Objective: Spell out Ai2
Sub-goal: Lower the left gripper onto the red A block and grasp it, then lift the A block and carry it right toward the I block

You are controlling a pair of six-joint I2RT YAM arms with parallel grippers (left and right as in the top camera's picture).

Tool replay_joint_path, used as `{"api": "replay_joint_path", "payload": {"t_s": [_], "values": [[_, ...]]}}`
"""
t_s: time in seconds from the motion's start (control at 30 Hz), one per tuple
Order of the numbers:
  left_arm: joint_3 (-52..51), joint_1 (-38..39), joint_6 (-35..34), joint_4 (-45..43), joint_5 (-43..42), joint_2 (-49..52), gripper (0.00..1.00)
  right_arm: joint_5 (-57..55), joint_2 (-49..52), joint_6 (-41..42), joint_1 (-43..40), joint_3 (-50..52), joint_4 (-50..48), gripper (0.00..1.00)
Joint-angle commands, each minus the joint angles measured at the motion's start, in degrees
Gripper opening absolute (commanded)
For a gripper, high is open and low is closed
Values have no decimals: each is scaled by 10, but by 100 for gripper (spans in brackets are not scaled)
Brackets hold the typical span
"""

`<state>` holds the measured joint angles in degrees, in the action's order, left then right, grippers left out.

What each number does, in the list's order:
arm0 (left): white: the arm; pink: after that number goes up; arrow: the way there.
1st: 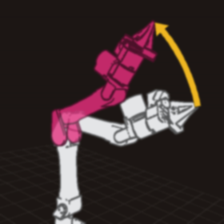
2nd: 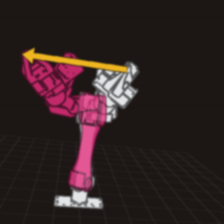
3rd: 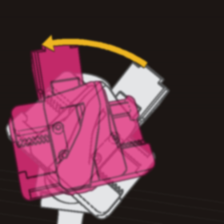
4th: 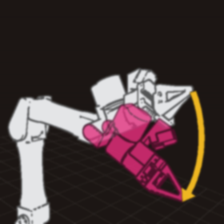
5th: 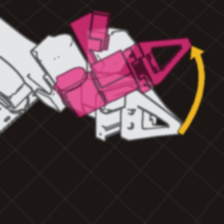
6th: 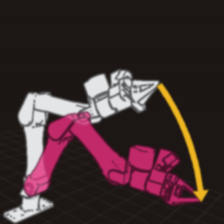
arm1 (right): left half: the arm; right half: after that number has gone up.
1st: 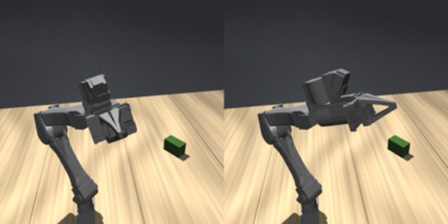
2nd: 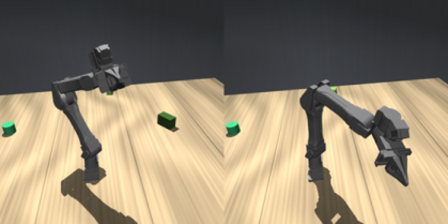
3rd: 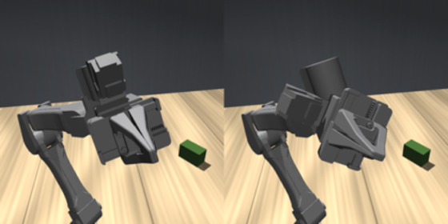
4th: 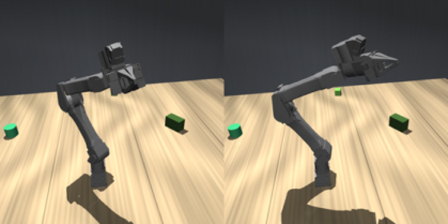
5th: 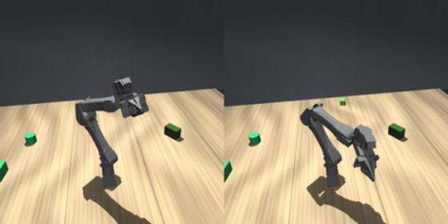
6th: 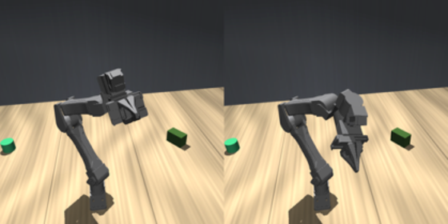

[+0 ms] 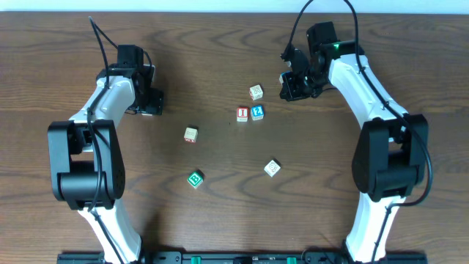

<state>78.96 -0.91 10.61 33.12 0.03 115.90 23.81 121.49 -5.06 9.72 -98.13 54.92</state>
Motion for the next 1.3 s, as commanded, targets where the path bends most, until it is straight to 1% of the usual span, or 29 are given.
{"api": "replay_joint_path", "payload": {"t_s": [0.0, 0.2, 0.4, 0.47, 0.6, 0.97, 1.1, 1.17, 1.27], "values": [[-6, 2, 17, 0, 3, 10, 75, 11, 7, -8, 5, 2, -2, 2], [-11, 2, 28, -3, -1, 10, 72, 12, 7, -8, 5, 2, -3, 1], [-12, 2, 35, -5, -3, 12, 73, 12, 7, -8, 5, 2, -3, 1], [-12, 2, 47, -4, -17, 18, 69, 12, 7, -7, 5, 2, -3, 1], [-12, 2, 47, -5, -28, 34, 64, 11, 7, -1, 5, 2, -2, 1], [-12, 2, 45, -18, -30, 37, 64, 11, 7, 3, 5, 2, 1, 1], [-12, 2, 30, -14, -28, 37, 62, 11, 7, 3, 5, 2, 1, 2], [-12, 2, 28, -14, -28, 37, 57, 11, 7, 3, 5, 2, 1, 2], [-12, 2, 22, -5, -28, 37, 52, 11, 7, 3, 5, 2, 1, 2]]}}
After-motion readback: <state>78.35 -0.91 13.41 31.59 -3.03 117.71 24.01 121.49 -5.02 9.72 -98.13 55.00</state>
